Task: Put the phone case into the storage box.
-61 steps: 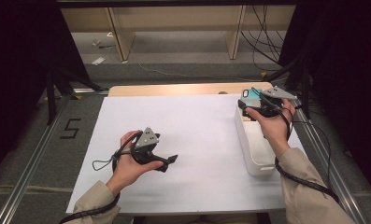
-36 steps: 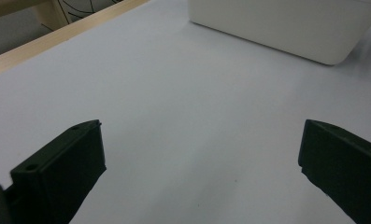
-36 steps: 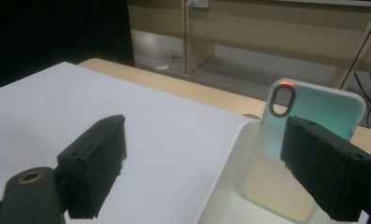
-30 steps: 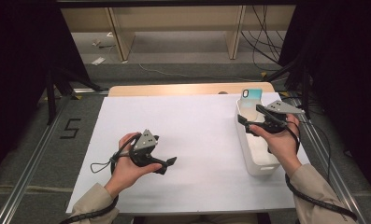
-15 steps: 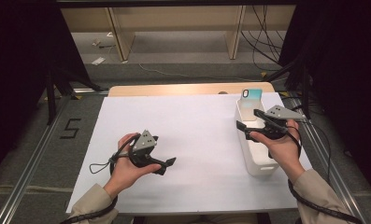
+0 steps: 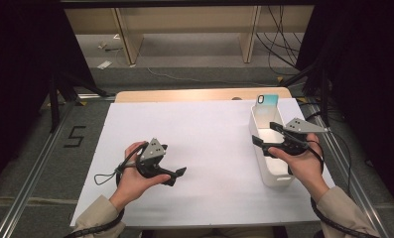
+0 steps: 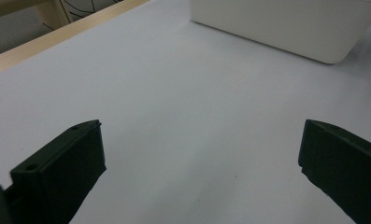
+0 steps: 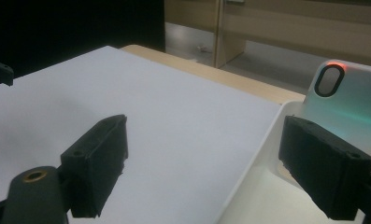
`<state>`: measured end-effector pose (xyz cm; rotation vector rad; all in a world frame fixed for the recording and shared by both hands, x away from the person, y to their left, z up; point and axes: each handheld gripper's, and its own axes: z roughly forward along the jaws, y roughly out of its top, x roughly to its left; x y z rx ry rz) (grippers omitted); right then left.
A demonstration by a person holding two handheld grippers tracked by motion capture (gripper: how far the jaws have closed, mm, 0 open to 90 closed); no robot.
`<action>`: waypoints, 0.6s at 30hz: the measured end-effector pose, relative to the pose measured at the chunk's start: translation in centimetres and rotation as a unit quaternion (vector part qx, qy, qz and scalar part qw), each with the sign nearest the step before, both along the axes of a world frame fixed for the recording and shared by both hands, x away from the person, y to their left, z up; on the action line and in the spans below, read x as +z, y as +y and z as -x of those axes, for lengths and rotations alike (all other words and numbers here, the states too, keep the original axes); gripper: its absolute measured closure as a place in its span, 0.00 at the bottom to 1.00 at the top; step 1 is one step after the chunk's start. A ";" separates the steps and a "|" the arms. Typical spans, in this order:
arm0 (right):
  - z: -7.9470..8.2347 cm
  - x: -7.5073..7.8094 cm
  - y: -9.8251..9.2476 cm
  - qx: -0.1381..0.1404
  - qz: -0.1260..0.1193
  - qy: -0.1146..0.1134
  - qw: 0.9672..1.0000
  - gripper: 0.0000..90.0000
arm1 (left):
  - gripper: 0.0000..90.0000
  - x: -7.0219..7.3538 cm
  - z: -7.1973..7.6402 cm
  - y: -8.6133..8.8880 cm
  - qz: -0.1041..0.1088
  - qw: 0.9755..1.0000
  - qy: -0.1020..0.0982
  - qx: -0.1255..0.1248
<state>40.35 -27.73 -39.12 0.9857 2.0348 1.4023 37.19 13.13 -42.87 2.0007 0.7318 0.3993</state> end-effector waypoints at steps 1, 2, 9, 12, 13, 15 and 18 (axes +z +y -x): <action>0.1 0.0 -0.1 0.001 0.001 0.001 1.000 0.19 | 0.00 0.0 0.0 0.0 -0.001 1.000 0.000 0.000; 0.2 0.0 -0.1 0.001 0.000 0.001 1.000 0.19 | 0.00 0.0 0.0 0.0 -0.001 1.000 0.000 0.000; 0.8 -0.2 -0.6 0.006 -0.002 0.004 1.000 0.19 | 0.00 0.0 0.0 0.0 -0.003 1.000 0.000 -0.001; 1.0 -0.3 -0.7 0.008 -0.005 0.002 1.000 0.19 | 0.00 -0.1 0.0 0.0 -0.002 1.000 0.000 0.000; 1.0 -0.3 -0.7 0.009 -0.007 0.001 1.000 0.19 | 0.00 -0.1 0.0 0.0 -0.002 1.000 0.000 0.000; 1.2 -0.2 -0.8 0.010 -0.007 0.000 1.000 0.19 | 0.00 -0.1 0.0 0.0 -0.001 1.000 0.000 0.000; 1.5 -0.1 -0.9 0.011 -0.009 -0.002 1.000 0.19 | 0.00 -0.1 0.0 0.0 -0.001 1.000 0.001 0.000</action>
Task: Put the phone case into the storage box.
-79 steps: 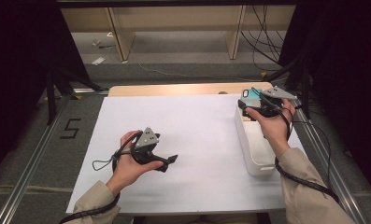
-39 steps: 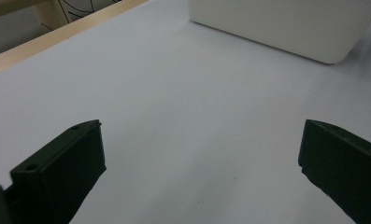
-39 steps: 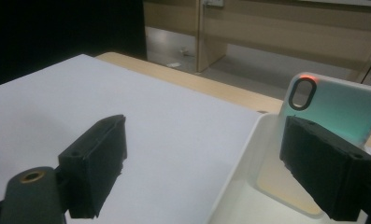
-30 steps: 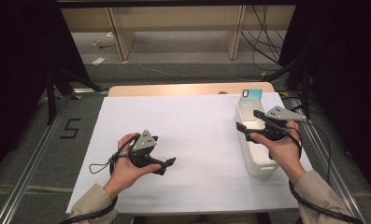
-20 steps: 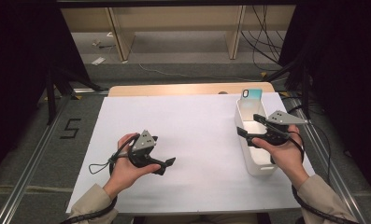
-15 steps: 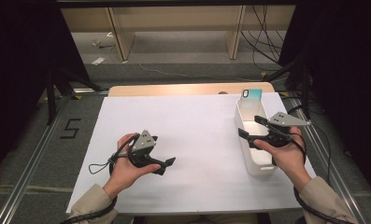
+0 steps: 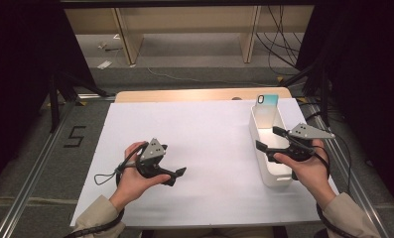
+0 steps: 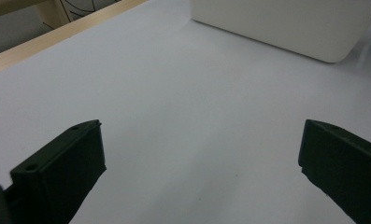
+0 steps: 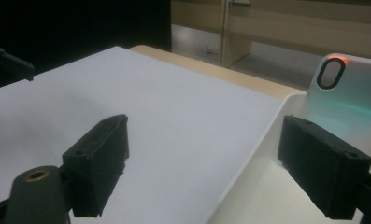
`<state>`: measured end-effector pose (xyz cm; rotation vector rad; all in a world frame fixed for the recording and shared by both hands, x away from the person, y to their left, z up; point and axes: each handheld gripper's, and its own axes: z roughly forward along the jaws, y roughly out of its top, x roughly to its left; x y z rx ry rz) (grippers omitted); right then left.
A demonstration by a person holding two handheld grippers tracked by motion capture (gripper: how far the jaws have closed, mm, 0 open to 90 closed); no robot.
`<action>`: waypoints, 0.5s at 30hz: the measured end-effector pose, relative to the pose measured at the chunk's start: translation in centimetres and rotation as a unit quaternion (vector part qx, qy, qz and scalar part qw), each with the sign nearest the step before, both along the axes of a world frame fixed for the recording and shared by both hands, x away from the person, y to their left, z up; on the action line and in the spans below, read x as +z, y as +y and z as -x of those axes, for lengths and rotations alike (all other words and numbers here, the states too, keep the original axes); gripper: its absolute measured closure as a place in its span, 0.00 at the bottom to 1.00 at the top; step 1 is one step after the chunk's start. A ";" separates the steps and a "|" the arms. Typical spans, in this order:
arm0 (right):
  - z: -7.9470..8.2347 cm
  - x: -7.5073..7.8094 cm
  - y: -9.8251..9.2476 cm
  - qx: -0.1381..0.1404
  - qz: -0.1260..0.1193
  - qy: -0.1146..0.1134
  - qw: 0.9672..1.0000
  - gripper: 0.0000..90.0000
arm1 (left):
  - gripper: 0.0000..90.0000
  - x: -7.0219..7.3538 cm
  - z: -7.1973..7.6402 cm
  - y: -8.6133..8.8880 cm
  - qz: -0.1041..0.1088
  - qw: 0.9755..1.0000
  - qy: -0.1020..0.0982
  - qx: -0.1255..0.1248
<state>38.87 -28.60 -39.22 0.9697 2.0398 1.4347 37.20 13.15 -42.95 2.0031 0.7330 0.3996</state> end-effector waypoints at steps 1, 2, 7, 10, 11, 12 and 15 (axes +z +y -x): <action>0.1 0.0 -0.1 0.000 0.000 0.002 1.000 0.19 | 0.00 0.0 0.0 0.0 0.000 1.000 0.000 0.000; 0.2 0.0 -0.1 0.000 -0.001 0.001 1.000 0.19 | 0.00 0.0 0.0 0.0 -0.001 1.000 0.000 0.000; 0.6 -0.1 -0.1 0.003 -0.002 0.002 1.000 0.19 | 0.00 0.0 0.0 0.0 0.000 1.000 0.000 0.001; 0.8 -0.2 -0.2 0.005 -0.002 0.002 1.000 0.19 | 0.00 0.0 0.0 0.0 0.000 1.000 0.000 0.001; 0.9 -0.2 -0.2 0.005 -0.001 0.002 1.000 0.19 | 0.00 0.0 0.0 0.0 0.001 1.000 0.000 0.001; 0.9 -0.2 -0.3 0.005 -0.001 0.002 1.000 0.19 | 0.00 0.0 0.0 0.0 -0.001 1.000 0.002 0.001; 1.1 -0.3 -0.4 0.006 -0.001 0.004 1.000 0.19 | 0.00 0.0 0.0 0.1 -0.001 1.000 0.002 0.001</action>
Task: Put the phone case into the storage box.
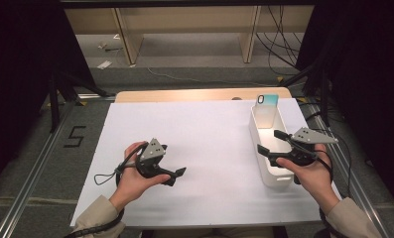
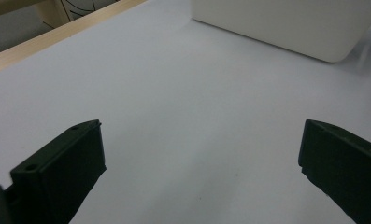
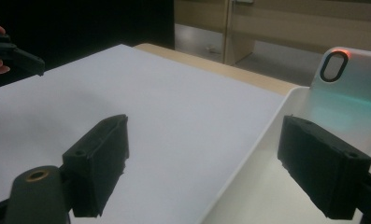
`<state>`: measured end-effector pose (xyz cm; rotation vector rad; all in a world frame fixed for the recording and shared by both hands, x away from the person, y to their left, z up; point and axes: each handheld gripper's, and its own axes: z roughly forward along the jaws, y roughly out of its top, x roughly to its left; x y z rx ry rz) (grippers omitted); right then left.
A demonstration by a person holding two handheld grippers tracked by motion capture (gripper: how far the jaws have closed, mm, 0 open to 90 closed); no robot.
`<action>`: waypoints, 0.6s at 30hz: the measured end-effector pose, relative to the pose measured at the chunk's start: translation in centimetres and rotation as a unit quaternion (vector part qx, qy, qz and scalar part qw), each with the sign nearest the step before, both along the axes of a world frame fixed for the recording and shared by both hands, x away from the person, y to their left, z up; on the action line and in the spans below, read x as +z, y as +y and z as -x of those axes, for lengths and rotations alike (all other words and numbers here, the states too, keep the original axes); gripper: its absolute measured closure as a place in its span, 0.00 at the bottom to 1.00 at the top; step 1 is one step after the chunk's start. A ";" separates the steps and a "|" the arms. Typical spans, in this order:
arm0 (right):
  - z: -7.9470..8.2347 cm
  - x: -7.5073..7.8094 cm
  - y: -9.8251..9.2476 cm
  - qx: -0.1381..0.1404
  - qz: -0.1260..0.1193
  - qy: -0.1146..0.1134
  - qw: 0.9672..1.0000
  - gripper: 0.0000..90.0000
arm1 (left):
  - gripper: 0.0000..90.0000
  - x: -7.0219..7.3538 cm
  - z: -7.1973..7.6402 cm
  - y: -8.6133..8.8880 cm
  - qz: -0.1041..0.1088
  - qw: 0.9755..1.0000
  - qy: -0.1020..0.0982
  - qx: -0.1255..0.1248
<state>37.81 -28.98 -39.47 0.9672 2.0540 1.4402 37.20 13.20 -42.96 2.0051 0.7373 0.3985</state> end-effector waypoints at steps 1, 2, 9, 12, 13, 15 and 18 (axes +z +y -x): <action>0.1 0.0 0.0 0.001 -0.001 -0.001 1.000 0.19 | 0.00 0.0 0.0 0.0 0.001 1.000 -0.001 0.000; 0.1 -0.1 0.0 0.001 -0.001 -0.002 1.000 0.19 | 0.00 0.0 0.0 0.0 0.001 1.000 -0.001 0.000; 0.5 -0.2 -0.3 0.003 -0.003 0.002 1.000 0.19 | 0.00 0.0 0.0 0.0 0.000 1.000 0.000 0.000; 0.7 -0.3 -0.4 0.004 -0.002 0.001 1.000 0.19 | 0.00 0.0 0.0 0.0 0.000 1.000 0.000 0.000; 0.7 -0.3 -0.4 0.005 -0.002 0.002 1.000 0.19 | 0.00 0.0 0.0 0.0 0.000 1.000 0.001 0.001; 0.8 -0.4 -0.4 0.006 -0.003 0.002 1.000 0.19 | 0.00 0.0 0.0 0.0 0.001 1.000 0.000 0.000; 1.0 -0.5 -0.5 0.007 -0.003 0.004 1.000 0.19 | 0.00 0.0 0.0 0.0 0.000 1.000 0.000 0.000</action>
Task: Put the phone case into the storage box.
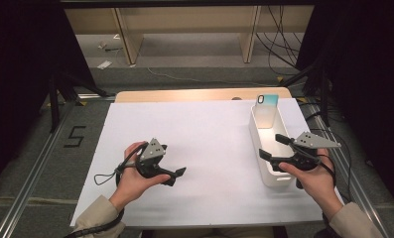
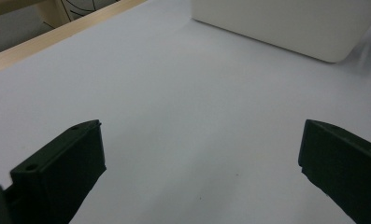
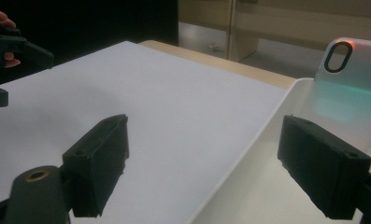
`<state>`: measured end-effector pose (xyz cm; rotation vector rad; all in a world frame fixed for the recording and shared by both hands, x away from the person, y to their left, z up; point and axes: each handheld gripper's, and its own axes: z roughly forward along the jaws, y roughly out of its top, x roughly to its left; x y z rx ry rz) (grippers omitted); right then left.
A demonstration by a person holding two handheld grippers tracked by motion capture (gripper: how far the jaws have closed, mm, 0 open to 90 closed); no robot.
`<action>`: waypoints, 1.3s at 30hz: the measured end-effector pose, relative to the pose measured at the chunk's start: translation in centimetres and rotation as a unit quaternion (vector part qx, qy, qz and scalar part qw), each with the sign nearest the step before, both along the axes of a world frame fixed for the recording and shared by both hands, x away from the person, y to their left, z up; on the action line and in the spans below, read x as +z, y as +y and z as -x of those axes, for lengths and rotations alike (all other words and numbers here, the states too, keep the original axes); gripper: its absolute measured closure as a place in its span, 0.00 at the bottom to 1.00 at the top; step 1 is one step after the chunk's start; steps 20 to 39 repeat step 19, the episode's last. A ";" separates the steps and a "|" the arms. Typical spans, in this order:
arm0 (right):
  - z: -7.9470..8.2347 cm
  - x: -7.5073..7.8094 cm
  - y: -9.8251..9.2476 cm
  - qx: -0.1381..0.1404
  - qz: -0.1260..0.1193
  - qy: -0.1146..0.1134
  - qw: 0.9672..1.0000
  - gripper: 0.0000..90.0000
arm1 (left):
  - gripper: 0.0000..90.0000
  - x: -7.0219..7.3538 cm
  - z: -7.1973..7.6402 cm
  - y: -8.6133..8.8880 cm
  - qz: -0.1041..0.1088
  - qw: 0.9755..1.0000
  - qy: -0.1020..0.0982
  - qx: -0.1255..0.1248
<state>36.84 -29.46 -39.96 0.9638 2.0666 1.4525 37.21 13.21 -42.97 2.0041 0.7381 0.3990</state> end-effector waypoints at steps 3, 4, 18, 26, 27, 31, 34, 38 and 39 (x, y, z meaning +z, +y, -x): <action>0.1 0.0 0.0 0.002 0.000 0.000 1.000 0.19 | 0.00 0.0 0.0 0.0 -0.001 1.000 0.000 -0.001; 0.2 -0.1 -0.1 0.003 -0.001 -0.002 1.000 0.19 | 0.00 0.0 0.0 0.0 -0.001 1.000 0.000 -0.001; 0.3 -0.2 -0.1 0.009 -0.004 -0.010 1.000 0.19 | 0.00 0.0 -0.1 -0.1 0.001 1.000 0.002 -0.002; 0.3 -0.1 -0.1 0.007 -0.005 -0.013 1.000 0.18 | 0.00 -0.1 -0.1 -0.1 0.001 1.000 0.002 -0.004; 0.3 -0.1 -0.1 0.007 -0.005 -0.013 1.000 0.18 | 0.00 -0.1 -0.1 -0.1 0.001 1.000 0.002 -0.004; 0.3 -0.1 -0.1 0.007 -0.005 -0.013 1.000 0.18 | 0.00 -0.1 -0.1 -0.1 0.001 1.000 0.002 -0.004; 0.3 -0.1 -0.1 0.007 -0.005 -0.013 1.000 0.18 | 0.00 -0.1 -0.1 -0.1 0.001 1.000 0.002 -0.004; 0.3 -0.1 -0.1 0.007 -0.005 -0.013 1.000 0.18 | 0.00 -0.1 -0.1 -0.1 0.001 1.000 0.002 -0.004; 0.3 -0.1 -0.1 0.007 -0.005 -0.013 1.000 0.18 | 0.00 -0.1 -0.1 -0.1 0.001 1.000 0.002 -0.004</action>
